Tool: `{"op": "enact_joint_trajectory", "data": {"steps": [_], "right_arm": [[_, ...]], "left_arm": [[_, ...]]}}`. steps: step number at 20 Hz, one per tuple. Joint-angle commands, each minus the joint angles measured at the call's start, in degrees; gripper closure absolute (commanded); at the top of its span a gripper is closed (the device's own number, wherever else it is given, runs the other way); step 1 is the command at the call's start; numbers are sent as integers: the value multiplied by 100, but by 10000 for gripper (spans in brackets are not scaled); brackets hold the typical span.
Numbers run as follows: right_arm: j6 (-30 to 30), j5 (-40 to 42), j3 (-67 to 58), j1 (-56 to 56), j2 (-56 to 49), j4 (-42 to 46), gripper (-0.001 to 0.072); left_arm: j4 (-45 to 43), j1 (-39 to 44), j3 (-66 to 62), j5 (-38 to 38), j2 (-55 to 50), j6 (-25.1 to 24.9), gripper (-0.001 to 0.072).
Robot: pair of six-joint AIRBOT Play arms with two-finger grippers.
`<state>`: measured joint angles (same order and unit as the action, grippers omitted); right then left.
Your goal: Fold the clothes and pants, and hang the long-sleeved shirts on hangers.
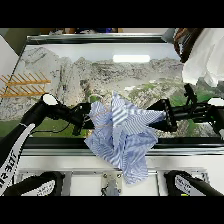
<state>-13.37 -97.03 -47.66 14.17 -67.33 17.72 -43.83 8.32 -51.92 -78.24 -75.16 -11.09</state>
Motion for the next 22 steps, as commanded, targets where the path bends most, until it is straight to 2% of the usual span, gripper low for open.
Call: {"op": "enact_joint_trajectory", "data": {"steps": [1,22], "right_arm": [[94,221,2,-332,-24,22,10],[136,273,2,-356,-28,4,14]], "left_arm": [[2,4,2,-24,-4,2,687],[0,4,2,-26,-4,2,687]]}}
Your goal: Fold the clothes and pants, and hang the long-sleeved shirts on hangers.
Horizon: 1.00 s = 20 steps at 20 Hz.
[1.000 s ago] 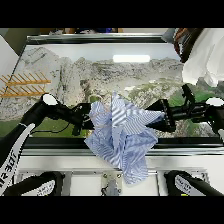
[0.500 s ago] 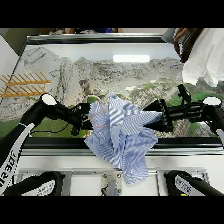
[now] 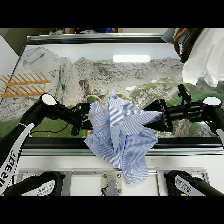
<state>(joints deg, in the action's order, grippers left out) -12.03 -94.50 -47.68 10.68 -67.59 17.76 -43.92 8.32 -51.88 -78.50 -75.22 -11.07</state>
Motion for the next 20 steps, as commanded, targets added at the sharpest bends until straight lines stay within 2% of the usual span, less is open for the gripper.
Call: {"op": "enact_joint_trajectory", "data": {"steps": [1,2,3,4,8,12,14,20], "right_arm": [[2,22,4,-7,-4,0,24],[2,4,4,-7,-2,0,257],[2,-20,4,-7,-2,2,604],[-37,-20,4,-7,-4,-2,687],[-470,-17,4,-7,-4,4,688],[-1709,374,4,-7,-2,4,688],[-1733,638,4,-7,-4,2,688],[-1646,487,7,-7,-22,-284,689]], "left_arm": [[9,4,-2,2,2,0,687],[9,4,-2,2,2,0,687],[9,4,-2,2,2,0,687],[9,4,-2,2,4,0,687],[9,4,-2,9,2,66,687],[9,4,-2,7,2,68,687],[7,2,-2,7,2,179,687],[4,2,-2,11,2,210,687]]}}
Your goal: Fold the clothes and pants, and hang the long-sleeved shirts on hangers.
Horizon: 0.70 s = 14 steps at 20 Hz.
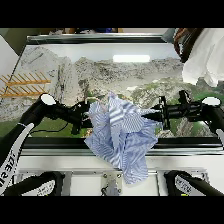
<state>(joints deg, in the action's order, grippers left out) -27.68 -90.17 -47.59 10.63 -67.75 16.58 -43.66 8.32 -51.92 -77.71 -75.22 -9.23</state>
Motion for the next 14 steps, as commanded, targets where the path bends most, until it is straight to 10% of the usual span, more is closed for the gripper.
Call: {"op": "enact_joint_trajectory", "data": {"steps": [1,11,13,14], "right_arm": [[-81,31,-2,-2,-4,-170,689],[243,-177,-2,-2,13,-225,692],[245,-177,-2,-2,13,-225,692],[245,-177,-2,-2,13,-225,692]], "left_arm": [[-24,2,2,-66,2,28,687],[-26,2,2,-28,4,549,685],[-28,2,2,-4,4,962,302],[-28,2,2,42,4,1172,251]]}}
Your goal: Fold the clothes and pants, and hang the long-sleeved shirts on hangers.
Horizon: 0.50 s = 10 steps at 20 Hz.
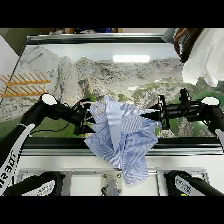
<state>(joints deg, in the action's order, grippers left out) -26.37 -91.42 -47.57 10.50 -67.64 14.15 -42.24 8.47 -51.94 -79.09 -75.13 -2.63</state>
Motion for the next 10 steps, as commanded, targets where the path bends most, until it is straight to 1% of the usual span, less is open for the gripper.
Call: {"op": "enact_joint_trajectory", "data": {"steps": [1,3,5,8,10], "right_arm": [[114,-52,-4,11,2,17,692],[114,-52,-4,11,2,17,692],[179,-52,-7,13,2,24,693],[184,-50,-7,13,2,35,693],[260,-50,-7,13,2,35,693]], "left_arm": [[-170,-13,4,179,-4,649,252],[-173,-13,4,205,-4,883,252],[-170,-26,4,286,0,1274,252],[-155,-205,4,280,44,1722,252],[-153,-413,4,284,205,1888,252]]}}
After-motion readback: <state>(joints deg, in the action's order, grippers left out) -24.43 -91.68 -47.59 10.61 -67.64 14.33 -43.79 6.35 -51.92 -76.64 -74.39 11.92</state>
